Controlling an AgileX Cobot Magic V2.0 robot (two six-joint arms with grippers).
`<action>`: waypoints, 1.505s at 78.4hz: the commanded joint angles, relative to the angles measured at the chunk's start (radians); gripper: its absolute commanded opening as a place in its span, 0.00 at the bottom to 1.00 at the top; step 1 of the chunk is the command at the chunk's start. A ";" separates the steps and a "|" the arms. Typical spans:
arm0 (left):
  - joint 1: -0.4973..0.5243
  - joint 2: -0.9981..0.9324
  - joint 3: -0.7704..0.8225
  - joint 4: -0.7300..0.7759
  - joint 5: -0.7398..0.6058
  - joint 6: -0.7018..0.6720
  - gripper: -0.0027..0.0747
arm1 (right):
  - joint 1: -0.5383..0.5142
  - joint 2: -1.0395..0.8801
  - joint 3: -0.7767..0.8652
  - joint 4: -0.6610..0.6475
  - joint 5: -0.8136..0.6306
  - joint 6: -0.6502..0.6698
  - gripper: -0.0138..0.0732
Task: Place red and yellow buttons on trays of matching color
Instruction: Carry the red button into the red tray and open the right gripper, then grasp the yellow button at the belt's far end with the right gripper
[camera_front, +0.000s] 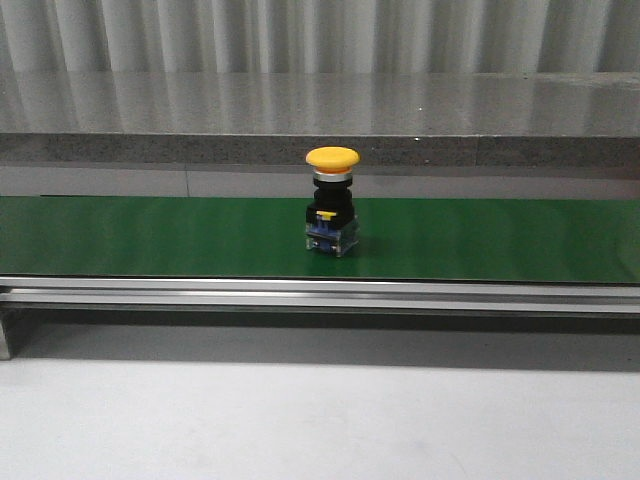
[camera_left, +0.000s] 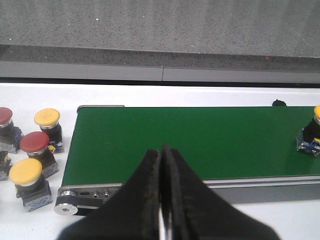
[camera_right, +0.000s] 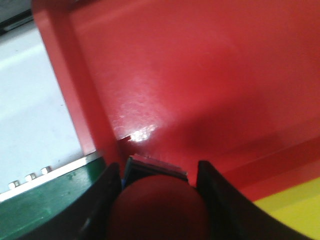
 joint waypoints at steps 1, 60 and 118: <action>-0.009 0.008 -0.027 -0.011 -0.068 0.000 0.01 | -0.011 -0.020 -0.038 0.005 -0.058 -0.008 0.37; -0.009 0.008 -0.027 -0.011 -0.068 0.000 0.01 | -0.010 0.036 -0.029 0.044 -0.132 -0.008 0.80; -0.009 0.008 -0.027 -0.011 -0.068 0.000 0.01 | 0.221 -0.545 0.413 0.053 -0.114 -0.012 0.80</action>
